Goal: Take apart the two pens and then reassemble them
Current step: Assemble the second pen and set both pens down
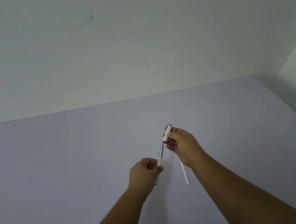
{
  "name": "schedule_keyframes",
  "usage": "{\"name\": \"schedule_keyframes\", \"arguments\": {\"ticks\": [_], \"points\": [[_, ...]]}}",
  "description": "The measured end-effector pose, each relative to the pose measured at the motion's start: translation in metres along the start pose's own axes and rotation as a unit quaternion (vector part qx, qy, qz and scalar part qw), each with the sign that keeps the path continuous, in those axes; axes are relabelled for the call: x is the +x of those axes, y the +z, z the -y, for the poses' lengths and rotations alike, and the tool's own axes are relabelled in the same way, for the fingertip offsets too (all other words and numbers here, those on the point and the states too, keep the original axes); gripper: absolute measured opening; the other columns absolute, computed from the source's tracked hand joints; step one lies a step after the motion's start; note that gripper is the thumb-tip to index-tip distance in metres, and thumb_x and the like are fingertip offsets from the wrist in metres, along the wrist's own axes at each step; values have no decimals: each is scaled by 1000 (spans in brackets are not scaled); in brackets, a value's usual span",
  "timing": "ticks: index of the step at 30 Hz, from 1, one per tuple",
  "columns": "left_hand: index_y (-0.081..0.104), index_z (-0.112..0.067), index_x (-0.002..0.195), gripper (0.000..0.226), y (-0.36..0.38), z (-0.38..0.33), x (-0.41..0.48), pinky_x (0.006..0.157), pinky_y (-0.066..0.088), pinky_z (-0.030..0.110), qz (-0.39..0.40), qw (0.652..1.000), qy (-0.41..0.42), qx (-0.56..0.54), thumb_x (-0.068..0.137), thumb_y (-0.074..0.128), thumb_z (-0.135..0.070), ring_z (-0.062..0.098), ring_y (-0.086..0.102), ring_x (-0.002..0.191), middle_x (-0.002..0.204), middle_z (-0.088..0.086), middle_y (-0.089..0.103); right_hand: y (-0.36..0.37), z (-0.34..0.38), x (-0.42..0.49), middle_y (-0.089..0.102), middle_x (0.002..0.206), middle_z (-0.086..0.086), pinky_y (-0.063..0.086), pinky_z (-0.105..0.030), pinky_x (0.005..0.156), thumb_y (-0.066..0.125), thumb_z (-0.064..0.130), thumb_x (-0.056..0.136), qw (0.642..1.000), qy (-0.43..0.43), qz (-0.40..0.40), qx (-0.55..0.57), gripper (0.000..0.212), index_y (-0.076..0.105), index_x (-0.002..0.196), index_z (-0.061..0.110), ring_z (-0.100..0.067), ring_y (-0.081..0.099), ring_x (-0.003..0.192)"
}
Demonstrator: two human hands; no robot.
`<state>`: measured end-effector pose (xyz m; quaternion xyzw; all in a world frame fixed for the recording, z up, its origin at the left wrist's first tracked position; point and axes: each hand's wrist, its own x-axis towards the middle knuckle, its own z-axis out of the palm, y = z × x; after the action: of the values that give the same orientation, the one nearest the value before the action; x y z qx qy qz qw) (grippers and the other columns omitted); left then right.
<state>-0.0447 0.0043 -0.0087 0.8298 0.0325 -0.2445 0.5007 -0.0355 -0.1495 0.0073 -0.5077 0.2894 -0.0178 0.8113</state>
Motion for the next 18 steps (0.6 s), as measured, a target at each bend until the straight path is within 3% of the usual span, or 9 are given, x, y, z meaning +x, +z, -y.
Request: {"name": "schedule_keyframes", "arguments": {"ticks": [5, 11, 18], "points": [[68, -17, 88, 10, 2, -4, -6, 49, 43, 15, 4, 1000, 12, 4, 80, 72, -17, 12, 55, 66, 75, -1, 61, -5, 3, -3, 67, 80, -7, 54, -26, 66, 54, 2, 86, 1000, -17, -11, -12, 20, 70, 89, 14, -17, 62, 72], [67, -17, 89, 9, 3, -11, -11, 52, 44, 16, -4, 1000, 25, 1, 81, 71, -18, 13, 57, 69, 79, 0, 64, -9, -3, -11, 72, 80, -6, 54, -27, 66, 58, 7, 83, 988, -24, 30, -152, 18, 70, 93, 16, -16, 66, 71], [66, -17, 86, 9, 4, -15, -14, 48, 41, 14, -23, 999, 39, 22, 80, 71, -20, 8, 55, 61, 72, -5, 61, -13, -9, -14, 74, 79, -5, 54, -27, 67, 62, 11, 81, 979, -25, 46, -195, 15, 69, 94, 13, -15, 68, 72]]}}
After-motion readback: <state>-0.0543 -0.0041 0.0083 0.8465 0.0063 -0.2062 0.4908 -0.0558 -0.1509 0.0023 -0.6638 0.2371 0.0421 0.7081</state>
